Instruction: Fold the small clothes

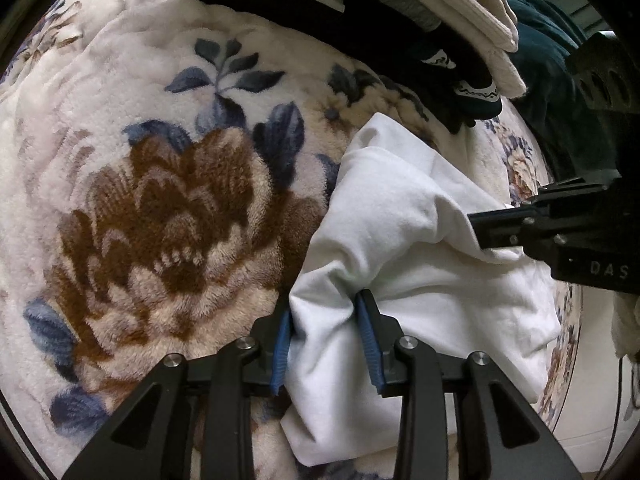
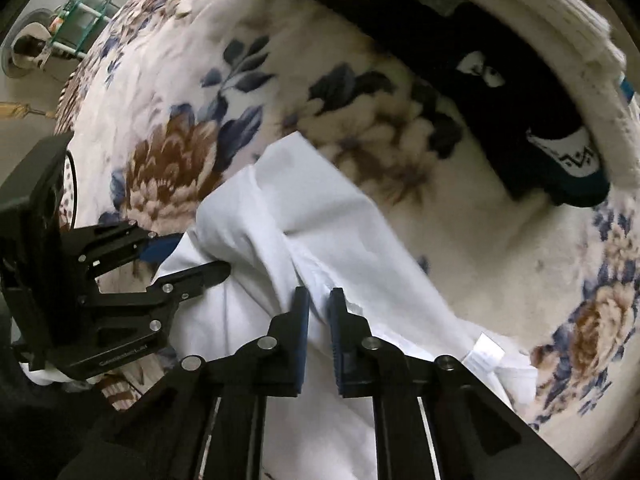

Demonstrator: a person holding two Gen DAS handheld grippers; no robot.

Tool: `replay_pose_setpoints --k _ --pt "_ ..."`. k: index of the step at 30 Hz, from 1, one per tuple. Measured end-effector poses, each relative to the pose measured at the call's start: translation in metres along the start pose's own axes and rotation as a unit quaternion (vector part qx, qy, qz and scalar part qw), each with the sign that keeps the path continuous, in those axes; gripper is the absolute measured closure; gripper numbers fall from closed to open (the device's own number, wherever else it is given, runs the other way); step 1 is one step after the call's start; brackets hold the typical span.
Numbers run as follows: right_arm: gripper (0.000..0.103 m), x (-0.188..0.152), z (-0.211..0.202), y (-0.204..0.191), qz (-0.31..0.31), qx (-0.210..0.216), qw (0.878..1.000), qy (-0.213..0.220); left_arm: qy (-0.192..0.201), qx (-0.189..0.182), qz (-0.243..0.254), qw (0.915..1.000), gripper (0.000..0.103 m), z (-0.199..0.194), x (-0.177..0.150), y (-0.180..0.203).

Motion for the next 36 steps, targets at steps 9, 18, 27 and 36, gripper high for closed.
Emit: replay_pose_setpoints --k 9,18,27,36 --pt "0.100 0.008 0.012 -0.014 -0.014 -0.020 1.000 0.005 -0.009 -0.024 -0.010 0.9996 0.067 0.004 0.001 -0.001" --pt "0.101 0.024 0.003 0.004 0.012 -0.063 0.997 0.049 -0.010 -0.031 -0.011 0.9994 0.065 0.003 0.001 0.000" --pt "0.102 0.030 -0.024 0.042 0.109 -0.080 0.986 0.094 -0.009 -0.029 -0.012 0.9995 0.065 0.003 0.001 0.000" --pt "0.070 0.041 -0.030 0.038 0.060 -0.029 0.995 0.072 -0.012 -0.044 -0.059 0.9973 0.057 -0.013 0.019 0.003"
Point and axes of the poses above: each gripper's, at about its wrist camera, not at the fingertips, and z roughly the way its jaws point, y to its right, x to its top, the point moved 10 cm from there along z, roughly the way its jaws point, and after that the axes turned 2 degrees about y, right-handed, at the moved point
